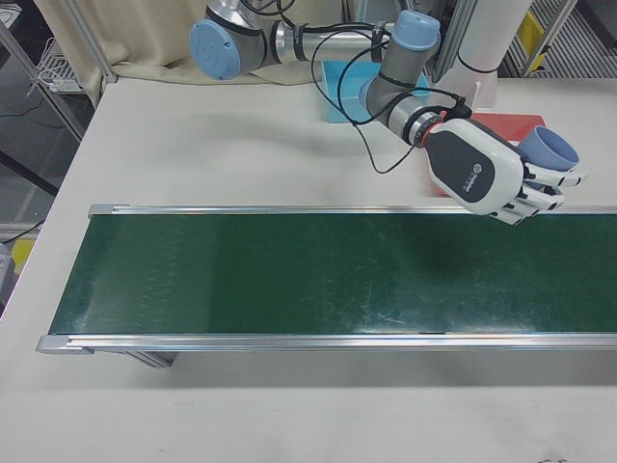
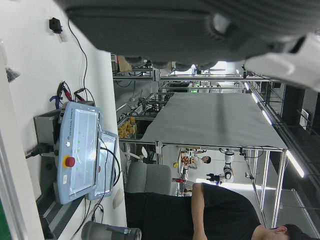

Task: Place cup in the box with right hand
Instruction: 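Lift the blue cup off the belt and carry it over the pink tray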

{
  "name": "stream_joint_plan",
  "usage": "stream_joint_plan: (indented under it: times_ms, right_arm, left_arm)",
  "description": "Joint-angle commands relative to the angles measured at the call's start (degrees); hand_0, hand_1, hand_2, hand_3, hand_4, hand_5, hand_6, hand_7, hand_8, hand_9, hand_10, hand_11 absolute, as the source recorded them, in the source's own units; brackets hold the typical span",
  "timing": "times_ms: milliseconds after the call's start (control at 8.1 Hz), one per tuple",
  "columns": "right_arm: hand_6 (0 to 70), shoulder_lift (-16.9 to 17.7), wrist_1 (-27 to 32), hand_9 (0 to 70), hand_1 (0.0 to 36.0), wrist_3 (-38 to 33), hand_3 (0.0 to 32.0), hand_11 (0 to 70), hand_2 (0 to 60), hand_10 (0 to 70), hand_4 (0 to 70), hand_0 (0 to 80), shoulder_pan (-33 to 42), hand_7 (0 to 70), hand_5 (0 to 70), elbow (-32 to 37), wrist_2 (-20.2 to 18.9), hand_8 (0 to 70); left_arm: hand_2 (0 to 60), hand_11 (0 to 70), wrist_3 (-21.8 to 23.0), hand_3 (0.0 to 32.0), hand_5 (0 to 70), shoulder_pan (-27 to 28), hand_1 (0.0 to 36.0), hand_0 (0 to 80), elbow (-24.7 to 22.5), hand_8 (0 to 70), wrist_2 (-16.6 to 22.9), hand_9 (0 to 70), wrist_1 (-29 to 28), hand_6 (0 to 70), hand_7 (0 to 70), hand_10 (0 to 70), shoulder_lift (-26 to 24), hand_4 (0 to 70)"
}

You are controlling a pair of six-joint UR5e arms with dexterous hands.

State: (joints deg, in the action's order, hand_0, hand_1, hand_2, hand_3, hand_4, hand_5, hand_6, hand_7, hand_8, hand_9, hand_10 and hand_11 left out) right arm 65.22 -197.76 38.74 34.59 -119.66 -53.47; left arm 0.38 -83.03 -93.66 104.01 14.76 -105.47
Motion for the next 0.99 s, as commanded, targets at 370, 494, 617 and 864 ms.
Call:
stream_joint_plan:
  times_ms: [370, 494, 617, 864]
  right_arm:
    - [33.3, 0.7, 0.7, 70.0, 36.0, 16.7, 0.0, 64.3, 60.0, 42.8, 11.1, 80.0, -23.5, 70.0, 26.0, -8.4, 1.0, 64.9]
    - [32.8, 0.6, 1.0, 70.0, 36.0, 18.8, 0.0, 63.7, 60.0, 42.4, 11.0, 80.0, -26.1, 70.0, 25.9, -8.2, 1.4, 64.2]
    - [32.1, 1.0, 1.0, 70.0, 36.0, 19.9, 0.0, 62.6, 60.0, 41.6, 10.6, 80.0, -27.8, 70.0, 25.7, -8.1, 1.5, 62.9]
    - [28.7, 4.3, 1.0, 70.0, 36.0, 19.5, 0.0, 57.3, 60.0, 37.7, 9.0, 80.0, -27.8, 70.0, 24.9, -8.1, 1.4, 57.3]
  left_arm:
    - [0.0, 0.0, 0.0, 0.0, 0.0, 0.1, 0.0, 0.0, 0.1, 0.0, 0.1, 0.0, -0.1, 0.0, 0.0, 0.0, 0.0, 0.0]
    - [0.0, 0.0, 0.0, 0.0, 0.0, 0.0, 0.0, 0.0, 0.1, 0.0, 0.0, 0.0, -0.1, 0.0, 0.0, 0.0, 0.1, 0.0]
    - [0.0, 0.0, 0.0, 0.0, 0.0, 0.0, 0.0, 0.0, 0.1, 0.0, 0.0, 0.0, -0.1, 0.0, 0.0, 0.0, 0.0, 0.0]
    - [0.0, 0.0, 0.0, 0.0, 0.0, 0.0, 0.0, 0.0, 0.1, 0.0, 0.0, 0.0, -0.1, 0.0, 0.0, 0.0, 0.0, 0.0]
